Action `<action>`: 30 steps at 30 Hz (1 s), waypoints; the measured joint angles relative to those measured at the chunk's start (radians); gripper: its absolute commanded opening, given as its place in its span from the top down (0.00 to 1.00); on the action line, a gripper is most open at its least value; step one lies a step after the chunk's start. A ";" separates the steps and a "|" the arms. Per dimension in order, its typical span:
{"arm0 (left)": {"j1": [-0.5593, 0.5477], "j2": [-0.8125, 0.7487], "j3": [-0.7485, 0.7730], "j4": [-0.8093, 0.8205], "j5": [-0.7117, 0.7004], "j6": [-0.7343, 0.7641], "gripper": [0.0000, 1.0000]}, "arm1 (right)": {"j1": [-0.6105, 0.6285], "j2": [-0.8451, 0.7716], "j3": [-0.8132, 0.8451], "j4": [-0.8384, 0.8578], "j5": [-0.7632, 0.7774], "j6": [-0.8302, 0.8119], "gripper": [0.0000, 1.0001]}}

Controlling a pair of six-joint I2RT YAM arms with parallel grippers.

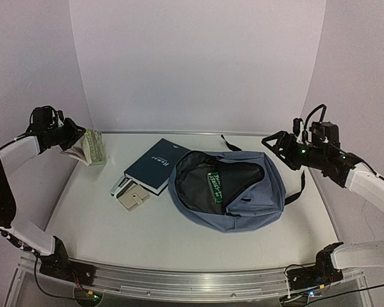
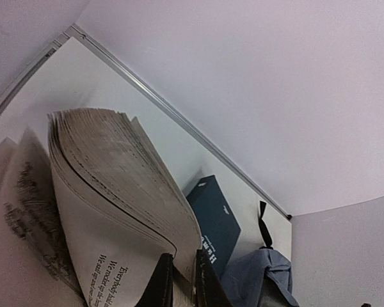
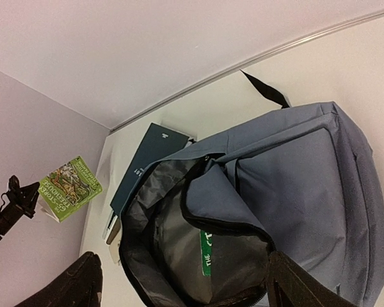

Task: Pack the student bag
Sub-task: Pick up the book at the corner of the board.

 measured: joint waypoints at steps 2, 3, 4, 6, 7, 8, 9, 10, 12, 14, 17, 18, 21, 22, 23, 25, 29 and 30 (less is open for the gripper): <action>-0.005 -0.012 0.003 -0.002 0.043 -0.020 1.00 | 0.027 0.011 0.020 0.000 0.000 -0.005 0.15; -0.012 -0.013 0.009 -0.008 0.062 -0.028 1.00 | 0.043 0.020 0.030 0.000 0.000 -0.006 0.15; -0.023 -0.014 0.017 -0.016 0.079 -0.033 1.00 | 0.062 0.031 0.042 0.000 0.002 -0.008 0.15; -0.053 -0.013 0.039 -0.034 0.111 -0.044 1.00 | 0.104 0.058 0.064 0.003 0.011 -0.011 0.14; -0.077 -0.009 0.061 -0.045 0.127 -0.047 1.00 | 0.129 0.075 0.076 0.003 0.017 -0.013 0.13; -0.103 -0.004 0.085 -0.054 0.143 -0.051 1.00 | 0.151 0.092 0.088 0.006 0.023 -0.015 0.11; -0.136 0.003 0.114 -0.061 0.155 -0.052 1.00 | 0.175 0.111 0.099 0.007 0.026 -0.016 0.10; -0.167 0.010 0.143 -0.063 0.171 -0.052 1.00 | 0.200 0.133 0.110 0.012 0.028 -0.016 0.07; -0.232 0.025 0.204 -0.060 0.208 -0.055 1.00 | 0.233 0.167 0.125 0.026 0.027 -0.015 0.03; -0.283 0.036 0.250 -0.049 0.244 -0.062 1.00 | 0.256 0.196 0.129 0.054 0.020 -0.012 0.02; -0.340 0.056 0.304 -0.030 0.290 -0.080 1.00 | 0.271 0.233 0.130 0.101 0.001 -0.001 0.02; -0.356 0.065 0.320 -0.025 0.300 -0.084 1.00 | 0.274 0.248 0.132 0.119 -0.005 0.002 0.02; -0.416 0.100 0.356 -0.001 0.329 -0.101 1.00 | 0.280 0.282 0.132 0.154 -0.015 0.010 0.02; -0.434 0.111 0.361 0.005 0.335 -0.107 1.00 | 0.282 0.290 0.132 0.161 -0.020 0.011 0.02; -0.455 0.122 0.361 0.016 0.344 -0.113 1.00 | 0.282 0.296 0.132 0.172 -0.025 0.014 0.02; -0.490 0.145 0.361 0.034 0.357 -0.131 1.00 | 0.282 0.309 0.132 0.201 -0.037 0.019 0.02; -0.543 0.179 0.361 0.061 0.375 -0.162 1.00 | 0.282 0.337 0.125 0.268 -0.072 0.033 0.02; -0.552 0.183 0.361 0.069 0.379 -0.170 1.00 | 0.282 0.346 0.120 0.288 -0.084 0.038 0.02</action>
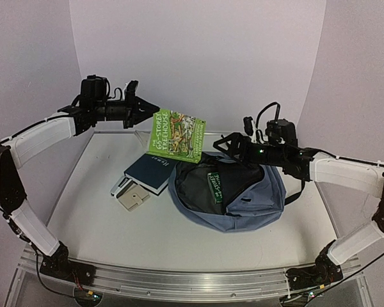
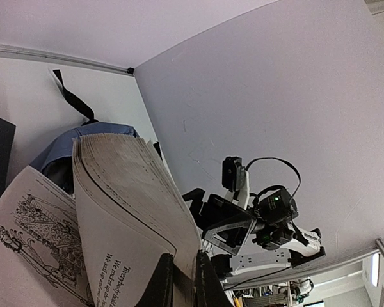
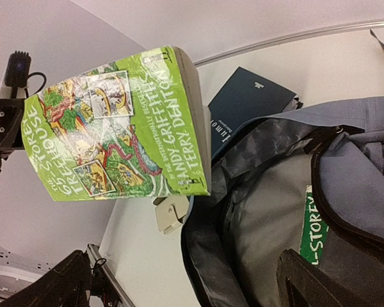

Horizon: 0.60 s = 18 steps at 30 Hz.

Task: Pack the student bag
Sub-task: Pick up the book at the corner of the board.

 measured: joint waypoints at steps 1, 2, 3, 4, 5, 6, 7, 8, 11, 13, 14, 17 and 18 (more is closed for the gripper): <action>-0.008 0.002 0.000 0.009 0.004 -0.009 1.00 | 0.000 0.009 -0.006 0.023 -0.013 0.007 0.02; -0.016 0.003 0.000 0.017 0.008 -0.014 1.00 | 0.000 0.022 -0.011 0.046 -0.028 0.013 0.02; -0.023 0.004 0.000 0.027 0.014 -0.019 1.00 | 0.000 0.041 -0.016 0.071 -0.044 0.020 0.02; -0.030 0.004 0.000 0.039 0.020 -0.023 1.00 | 0.000 0.057 -0.018 0.089 -0.055 0.023 0.02; -0.035 0.004 0.000 0.048 0.024 -0.026 1.00 | 0.000 0.077 -0.019 0.108 -0.067 0.029 0.02; -0.041 0.004 0.000 0.059 0.027 -0.032 1.00 | 0.000 0.098 -0.020 0.126 -0.078 0.033 0.02; -0.046 0.004 0.000 0.065 0.029 -0.034 1.00 | 0.000 0.116 -0.022 0.140 -0.085 0.037 0.02; -0.048 0.004 -0.001 0.070 0.030 -0.035 1.00 | 0.000 0.133 -0.022 0.151 -0.091 0.039 0.02; -0.048 0.003 -0.033 0.095 0.021 -0.029 1.00 | 0.000 0.179 -0.023 0.177 -0.102 0.040 0.02; -0.046 0.003 -0.084 0.106 0.004 -0.017 1.00 | 0.000 0.205 -0.024 0.191 -0.102 0.039 0.02; -0.044 0.003 -0.116 0.111 -0.005 -0.014 1.00 | 0.000 0.216 -0.024 0.195 -0.102 0.038 0.02; -0.029 0.009 -0.246 0.129 -0.026 -0.013 1.00 | 0.001 0.251 -0.026 0.206 -0.100 0.036 0.02; -0.019 0.016 -0.290 0.132 -0.031 -0.013 1.00 | 0.001 0.264 -0.026 0.209 -0.100 0.036 0.02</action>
